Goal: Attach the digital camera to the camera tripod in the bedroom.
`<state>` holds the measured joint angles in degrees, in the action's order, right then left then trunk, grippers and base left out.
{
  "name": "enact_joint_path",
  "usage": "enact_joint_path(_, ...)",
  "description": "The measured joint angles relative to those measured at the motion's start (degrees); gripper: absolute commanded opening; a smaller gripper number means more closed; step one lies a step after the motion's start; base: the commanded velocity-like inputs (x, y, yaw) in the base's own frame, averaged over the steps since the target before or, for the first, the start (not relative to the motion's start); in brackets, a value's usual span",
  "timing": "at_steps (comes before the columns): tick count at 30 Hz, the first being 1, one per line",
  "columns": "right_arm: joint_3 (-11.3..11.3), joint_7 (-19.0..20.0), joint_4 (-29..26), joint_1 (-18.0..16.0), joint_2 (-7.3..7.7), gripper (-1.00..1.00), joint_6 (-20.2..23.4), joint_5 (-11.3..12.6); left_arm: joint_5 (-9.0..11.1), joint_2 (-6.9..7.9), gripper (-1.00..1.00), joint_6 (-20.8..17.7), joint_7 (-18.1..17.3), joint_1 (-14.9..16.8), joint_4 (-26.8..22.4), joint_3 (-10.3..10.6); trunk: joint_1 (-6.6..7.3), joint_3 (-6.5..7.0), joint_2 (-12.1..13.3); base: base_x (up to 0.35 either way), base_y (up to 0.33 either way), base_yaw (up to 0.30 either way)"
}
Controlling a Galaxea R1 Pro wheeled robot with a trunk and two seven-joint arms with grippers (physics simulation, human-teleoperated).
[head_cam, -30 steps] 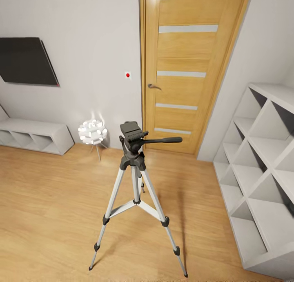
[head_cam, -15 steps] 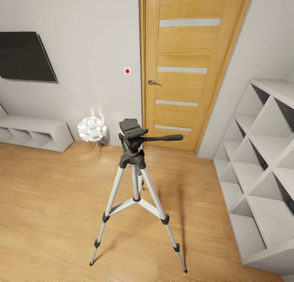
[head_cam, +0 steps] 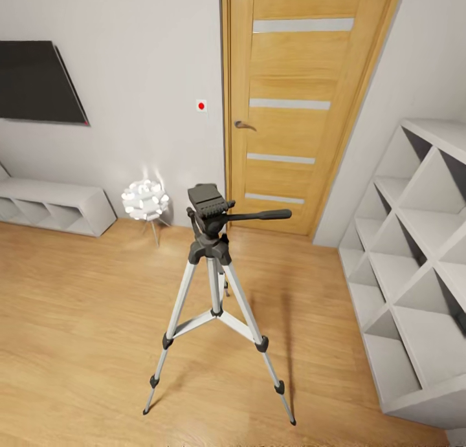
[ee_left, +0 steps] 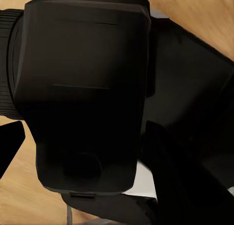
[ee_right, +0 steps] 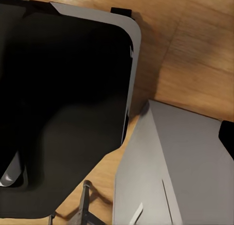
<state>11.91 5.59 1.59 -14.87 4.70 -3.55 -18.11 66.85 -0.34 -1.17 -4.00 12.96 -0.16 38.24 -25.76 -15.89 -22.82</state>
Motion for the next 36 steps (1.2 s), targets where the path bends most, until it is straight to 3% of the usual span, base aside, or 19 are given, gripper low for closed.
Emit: enact_joint_path(36,0.00,0.00,0.00,0.00,-0.08,1.00,0.00,-0.02,0.00,0.00,-1.00,-0.01,0.04,0.00,0.00,0.00,0.00,-3.34,-0.01,0.000,0.000,0.000)
